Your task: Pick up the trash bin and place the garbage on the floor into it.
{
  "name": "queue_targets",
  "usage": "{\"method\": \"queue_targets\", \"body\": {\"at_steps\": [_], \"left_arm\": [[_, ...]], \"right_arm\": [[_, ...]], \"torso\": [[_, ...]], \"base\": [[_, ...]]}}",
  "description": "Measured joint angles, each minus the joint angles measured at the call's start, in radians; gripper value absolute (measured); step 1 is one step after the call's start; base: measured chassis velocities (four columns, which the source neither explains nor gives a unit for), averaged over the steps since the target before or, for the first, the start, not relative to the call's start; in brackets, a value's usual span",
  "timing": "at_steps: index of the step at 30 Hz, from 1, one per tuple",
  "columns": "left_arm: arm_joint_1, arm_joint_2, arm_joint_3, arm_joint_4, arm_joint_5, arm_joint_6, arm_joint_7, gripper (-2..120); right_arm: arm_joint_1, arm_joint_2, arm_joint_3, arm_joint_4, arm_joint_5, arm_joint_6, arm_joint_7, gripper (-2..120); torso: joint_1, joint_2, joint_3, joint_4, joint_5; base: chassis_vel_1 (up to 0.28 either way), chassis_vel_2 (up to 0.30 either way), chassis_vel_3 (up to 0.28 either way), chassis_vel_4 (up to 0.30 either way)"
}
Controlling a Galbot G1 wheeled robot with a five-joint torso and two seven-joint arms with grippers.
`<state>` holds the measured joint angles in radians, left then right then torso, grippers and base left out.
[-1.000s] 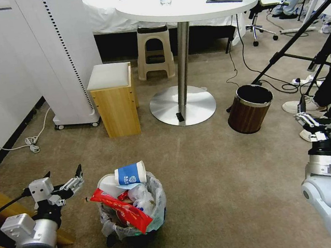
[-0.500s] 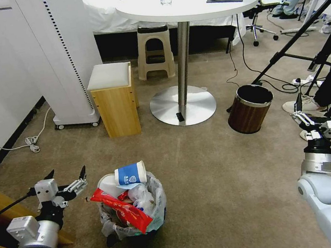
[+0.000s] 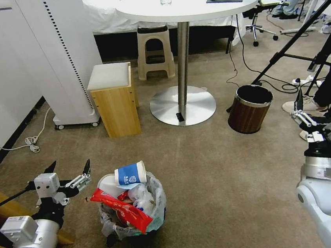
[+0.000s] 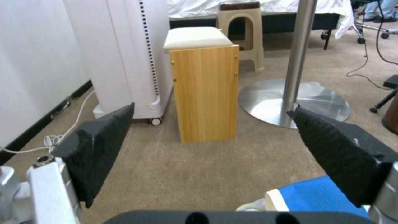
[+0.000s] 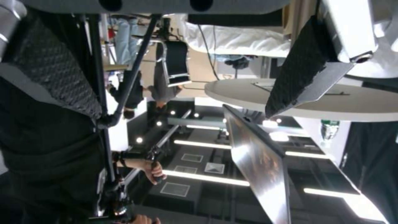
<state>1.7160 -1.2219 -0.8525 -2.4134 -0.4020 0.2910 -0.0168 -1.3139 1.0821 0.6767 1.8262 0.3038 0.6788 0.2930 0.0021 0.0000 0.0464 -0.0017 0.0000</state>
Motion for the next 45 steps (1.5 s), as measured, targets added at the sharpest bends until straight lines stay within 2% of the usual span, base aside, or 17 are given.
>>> {"method": "queue_targets", "body": {"at_steps": [12, 21, 45], "left_arm": [[-0.003, 0.040, 0.013, -0.033, 0.001, 0.032, -0.007, 100], [-0.002, 0.042, 0.000, -0.066, -0.004, 0.053, -0.016, 100], [-0.018, 0.031, 0.001, -0.052, 0.004, 0.053, -0.016, 100]], "right_arm": [[-0.050, 0.095, 0.058, 0.035, -0.053, 0.009, 0.003, 100], [-0.066, 0.148, 0.096, 0.055, -0.082, 0.022, -0.010, 100], [-0.061, 0.174, 0.087, 0.057, -0.088, 0.023, -0.016, 100]], "torso": [[0.000, 0.000, 0.000, -0.0001, -0.0002], [0.000, 0.000, 0.000, 0.0000, -0.0001], [0.000, 0.000, 0.000, -0.0001, 0.0000]], "base": [[0.000, 0.000, 0.000, 0.000], [0.000, 0.000, 0.000, 0.000], [0.000, 0.000, 0.000, 0.000]]}}
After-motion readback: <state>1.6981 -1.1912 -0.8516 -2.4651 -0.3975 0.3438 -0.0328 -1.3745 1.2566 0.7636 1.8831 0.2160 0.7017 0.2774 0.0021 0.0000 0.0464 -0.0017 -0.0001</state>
